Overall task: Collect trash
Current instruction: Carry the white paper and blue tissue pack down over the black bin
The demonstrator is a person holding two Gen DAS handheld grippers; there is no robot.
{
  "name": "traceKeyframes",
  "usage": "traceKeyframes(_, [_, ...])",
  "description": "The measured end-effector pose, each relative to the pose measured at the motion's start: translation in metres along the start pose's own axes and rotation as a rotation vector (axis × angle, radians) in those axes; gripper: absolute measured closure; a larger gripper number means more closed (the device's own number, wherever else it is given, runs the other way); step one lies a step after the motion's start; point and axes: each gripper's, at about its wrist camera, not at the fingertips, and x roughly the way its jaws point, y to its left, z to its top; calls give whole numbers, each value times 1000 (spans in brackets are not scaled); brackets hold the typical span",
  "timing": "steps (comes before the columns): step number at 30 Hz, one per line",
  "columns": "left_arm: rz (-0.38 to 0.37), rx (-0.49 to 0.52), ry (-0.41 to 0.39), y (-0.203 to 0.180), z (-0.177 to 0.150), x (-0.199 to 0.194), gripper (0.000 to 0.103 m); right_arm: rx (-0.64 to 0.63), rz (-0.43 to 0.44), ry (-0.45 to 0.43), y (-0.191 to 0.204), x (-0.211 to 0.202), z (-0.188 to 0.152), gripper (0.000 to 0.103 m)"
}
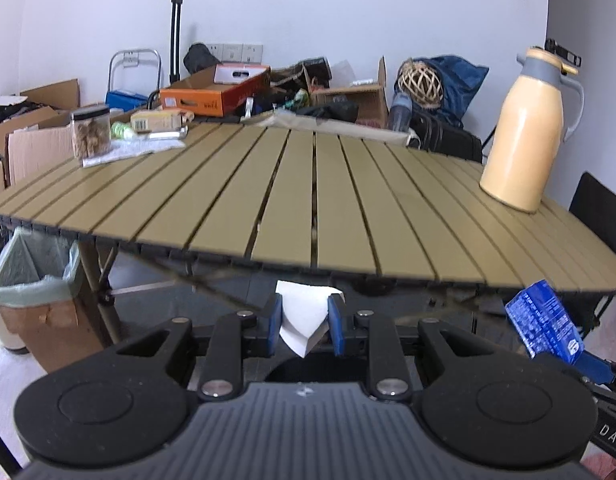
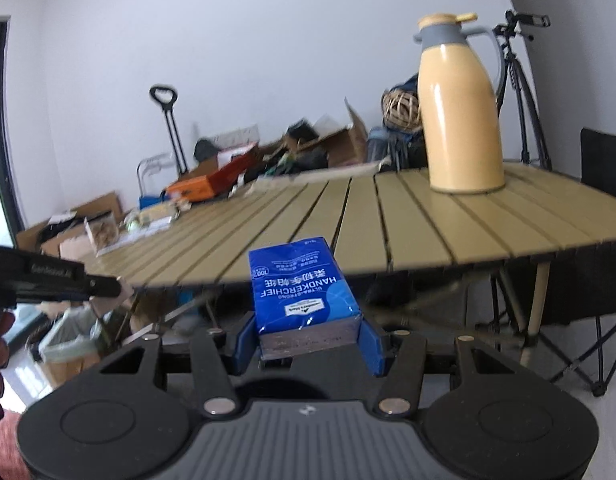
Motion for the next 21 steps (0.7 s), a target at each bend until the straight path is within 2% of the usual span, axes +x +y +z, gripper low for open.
traceKeyframes(8, [-3, 22, 91, 6, -41, 11, 78, -20, -6, 99, 6, -2, -25, 51])
traceKeyframes(17, [-18, 29, 185, 8, -79, 31, 78, -19, -48, 189, 1, 5, -43, 51])
traceKeyframes(21, [-1, 36, 211, 11, -91, 38, 78, -20, -74, 219, -4, 9, -51, 51])
